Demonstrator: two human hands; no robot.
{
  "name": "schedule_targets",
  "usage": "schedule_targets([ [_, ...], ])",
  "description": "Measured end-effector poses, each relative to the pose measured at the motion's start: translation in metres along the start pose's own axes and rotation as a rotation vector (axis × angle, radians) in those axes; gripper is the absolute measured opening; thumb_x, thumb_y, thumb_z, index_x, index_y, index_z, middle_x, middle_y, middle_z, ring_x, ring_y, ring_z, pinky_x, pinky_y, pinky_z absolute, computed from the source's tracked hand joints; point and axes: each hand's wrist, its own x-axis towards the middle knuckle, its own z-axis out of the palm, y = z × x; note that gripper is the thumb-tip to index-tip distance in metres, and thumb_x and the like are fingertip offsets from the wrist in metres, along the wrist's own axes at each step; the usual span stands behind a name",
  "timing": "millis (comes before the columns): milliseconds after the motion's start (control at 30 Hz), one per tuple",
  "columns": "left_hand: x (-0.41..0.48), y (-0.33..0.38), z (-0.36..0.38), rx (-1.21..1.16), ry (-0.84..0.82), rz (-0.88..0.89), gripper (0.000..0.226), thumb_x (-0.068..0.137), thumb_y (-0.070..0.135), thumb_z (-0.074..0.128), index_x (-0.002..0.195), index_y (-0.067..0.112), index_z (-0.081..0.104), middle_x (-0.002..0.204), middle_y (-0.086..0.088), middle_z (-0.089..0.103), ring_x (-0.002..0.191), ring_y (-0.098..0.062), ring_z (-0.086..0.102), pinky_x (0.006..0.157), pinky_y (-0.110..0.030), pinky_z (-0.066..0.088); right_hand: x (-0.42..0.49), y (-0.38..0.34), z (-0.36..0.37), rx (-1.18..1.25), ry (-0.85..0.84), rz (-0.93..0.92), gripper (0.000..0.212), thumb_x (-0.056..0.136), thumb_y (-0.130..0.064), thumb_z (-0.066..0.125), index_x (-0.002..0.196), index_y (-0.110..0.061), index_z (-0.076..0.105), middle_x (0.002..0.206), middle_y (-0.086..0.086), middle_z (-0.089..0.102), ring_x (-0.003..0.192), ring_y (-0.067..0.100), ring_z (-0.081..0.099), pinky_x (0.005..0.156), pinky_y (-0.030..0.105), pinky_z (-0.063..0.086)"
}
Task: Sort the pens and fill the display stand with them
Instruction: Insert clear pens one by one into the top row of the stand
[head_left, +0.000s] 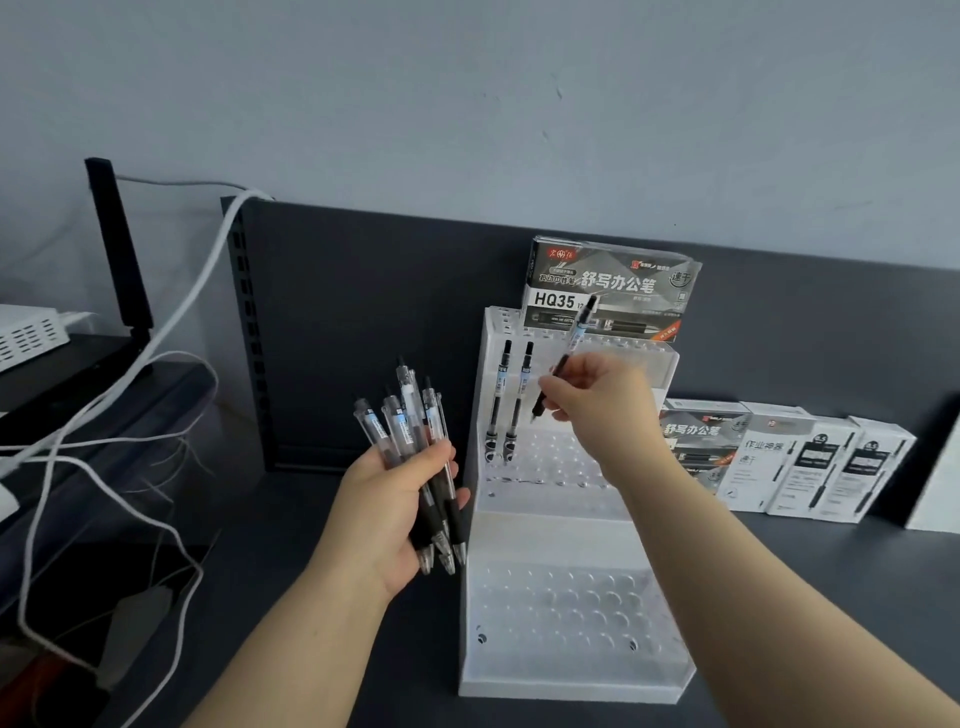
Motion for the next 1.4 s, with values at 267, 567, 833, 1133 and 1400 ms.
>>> schedule_targets([
  [267,0.009,0.001,0.007,0.002,-0.010,0.002,0.007,0.083,0.005,0.065,0.089,0.009,0.066,0.084,-0.009,0.064,0.080,-0.018,0.063,0.065,-0.036,0.057,0.002,0.021,0.014,-0.263,-0.109,-0.005,0.008,0.081,-0.018,0.068,0.078,-0.011,0.066,0.068,0.003,0.066,0.057,0.015,0.056,0.054,0.025,0.048],
  [567,0.013,0.003,0.009,0.013,-0.014,0.007,0.007,0.083,0.006,0.065,0.089,0.010,0.067,0.084,-0.007,0.065,0.080,-0.017,0.063,0.064,-0.035,0.057,0.002,0.022,0.011,-0.306,-0.120,-0.024,0.010,0.083,-0.016,0.064,0.083,-0.008,0.070,0.075,0.009,0.069,0.070,0.024,0.062,0.064,0.029,0.050],
  [833,0.007,0.004,0.012,0.005,-0.031,-0.011,0.006,0.084,0.006,0.064,0.089,0.009,0.067,0.074,-0.006,0.070,0.068,-0.014,0.066,0.061,-0.032,0.058,0.002,0.023,0.011,-0.326,-0.119,-0.016,0.011,0.082,-0.019,0.067,0.087,-0.009,0.068,0.075,0.002,0.065,0.068,0.017,0.057,0.062,0.025,0.045],
  [1133,0.001,0.004,0.018,0.010,-0.060,0.032,0.008,0.085,0.007,0.064,0.090,0.012,0.068,0.081,-0.007,0.074,0.076,-0.020,0.069,0.066,-0.034,0.055,-0.056,-0.009,0.009,0.003,-0.298,-0.069,0.012,0.077,-0.028,0.073,0.082,-0.022,0.064,0.069,-0.005,0.063,0.060,0.007,0.055,0.062,0.028,0.051],
  [1400,-0.008,0.000,0.031,-0.005,-0.107,0.033,0.007,0.082,0.007,0.066,0.086,0.012,0.066,0.076,-0.006,0.070,0.071,-0.018,0.070,0.059,-0.032,0.057,-0.053,-0.008,-0.003,0.072,-0.401,0.007,0.006,0.080,-0.015,0.071,0.084,-0.014,0.067,0.072,0.001,0.069,0.055,0.002,0.056,0.055,0.015,0.047],
])
